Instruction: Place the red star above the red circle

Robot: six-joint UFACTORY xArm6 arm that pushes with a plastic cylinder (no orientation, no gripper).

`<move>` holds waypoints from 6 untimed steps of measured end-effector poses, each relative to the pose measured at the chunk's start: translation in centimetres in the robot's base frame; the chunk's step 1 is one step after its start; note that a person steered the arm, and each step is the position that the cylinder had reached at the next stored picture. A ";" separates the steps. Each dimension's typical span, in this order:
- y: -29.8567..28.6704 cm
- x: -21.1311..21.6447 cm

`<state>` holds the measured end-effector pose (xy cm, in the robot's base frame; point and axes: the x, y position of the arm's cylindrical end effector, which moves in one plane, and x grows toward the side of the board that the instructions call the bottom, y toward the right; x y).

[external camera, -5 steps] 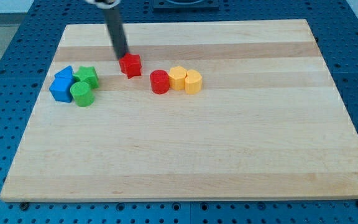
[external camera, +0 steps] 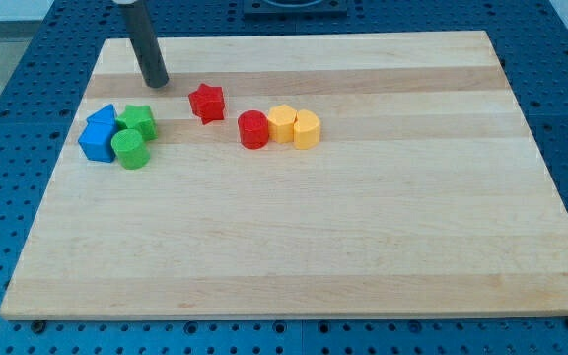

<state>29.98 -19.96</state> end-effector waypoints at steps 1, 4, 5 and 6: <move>0.0 2.7; 5.2 4.6; 9.4 4.6; 10.6 6.4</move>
